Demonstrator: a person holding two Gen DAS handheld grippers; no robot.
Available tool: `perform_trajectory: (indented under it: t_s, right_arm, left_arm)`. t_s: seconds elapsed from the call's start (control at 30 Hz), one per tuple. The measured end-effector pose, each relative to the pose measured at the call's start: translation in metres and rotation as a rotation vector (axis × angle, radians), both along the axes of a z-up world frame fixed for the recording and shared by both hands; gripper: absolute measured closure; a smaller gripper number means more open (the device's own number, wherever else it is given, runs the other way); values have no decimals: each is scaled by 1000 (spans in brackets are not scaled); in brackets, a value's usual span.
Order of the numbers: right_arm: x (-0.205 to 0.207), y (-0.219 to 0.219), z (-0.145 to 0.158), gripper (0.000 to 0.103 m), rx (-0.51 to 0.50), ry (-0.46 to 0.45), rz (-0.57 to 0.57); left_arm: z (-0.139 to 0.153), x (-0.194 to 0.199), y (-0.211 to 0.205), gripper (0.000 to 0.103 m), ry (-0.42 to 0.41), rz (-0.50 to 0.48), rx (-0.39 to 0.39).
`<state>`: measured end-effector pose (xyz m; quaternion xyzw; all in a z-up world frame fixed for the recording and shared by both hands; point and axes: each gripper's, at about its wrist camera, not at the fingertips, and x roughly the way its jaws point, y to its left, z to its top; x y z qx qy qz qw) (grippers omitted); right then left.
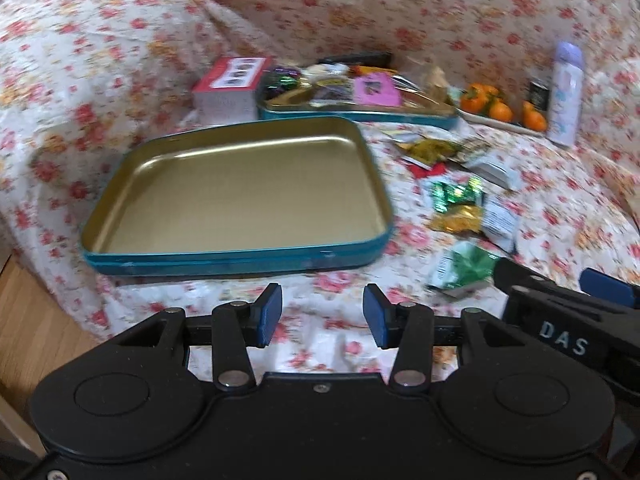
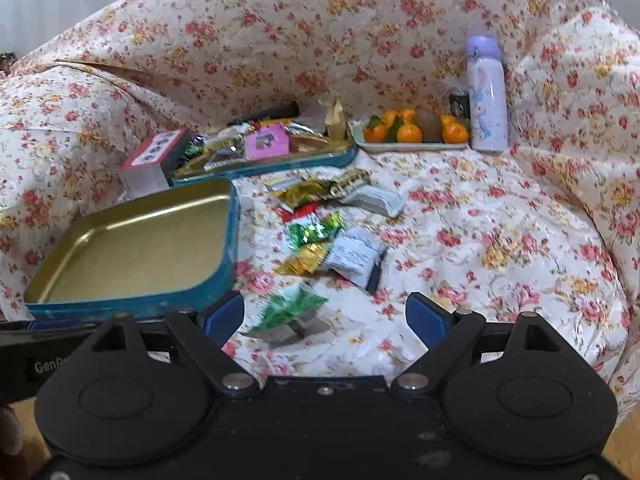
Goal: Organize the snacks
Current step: 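Grasp green candy with left tool while right tool grasps white snack packet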
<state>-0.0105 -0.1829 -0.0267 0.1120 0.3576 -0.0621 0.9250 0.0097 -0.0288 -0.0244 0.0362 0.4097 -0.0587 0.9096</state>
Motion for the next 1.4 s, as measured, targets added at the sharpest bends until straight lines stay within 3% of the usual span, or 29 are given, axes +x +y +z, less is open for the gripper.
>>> perform_trajectory:
  t_s: [0.2, 0.5, 0.83, 1.07, 1.3, 1.4]
  right_arm:
    - [-1, -21, -9, 11, -6, 19, -74]
    - [5, -55, -24, 15, 71, 65, -161]
    - [11, -66, -32, 15, 91, 74, -171]
    - [18, -68, -29, 15, 52, 55, -115]
    - [41, -69, -22, 25, 3, 41, 38]
    - [54, -65, -21, 26, -47, 40, 103]
  left_arm:
    - [-7, 5, -27, 50, 11, -91, 3]
    - [-18, 11, -62, 50, 10, -214, 38]
    - [-37, 23, -88, 50, 16, -292, 92]
    - [-47, 37, -95, 50, 36, -303, 77]
    - [-50, 53, -86, 47, 69, -278, -15]
    - [-50, 55, -89, 47, 70, -285, -6]
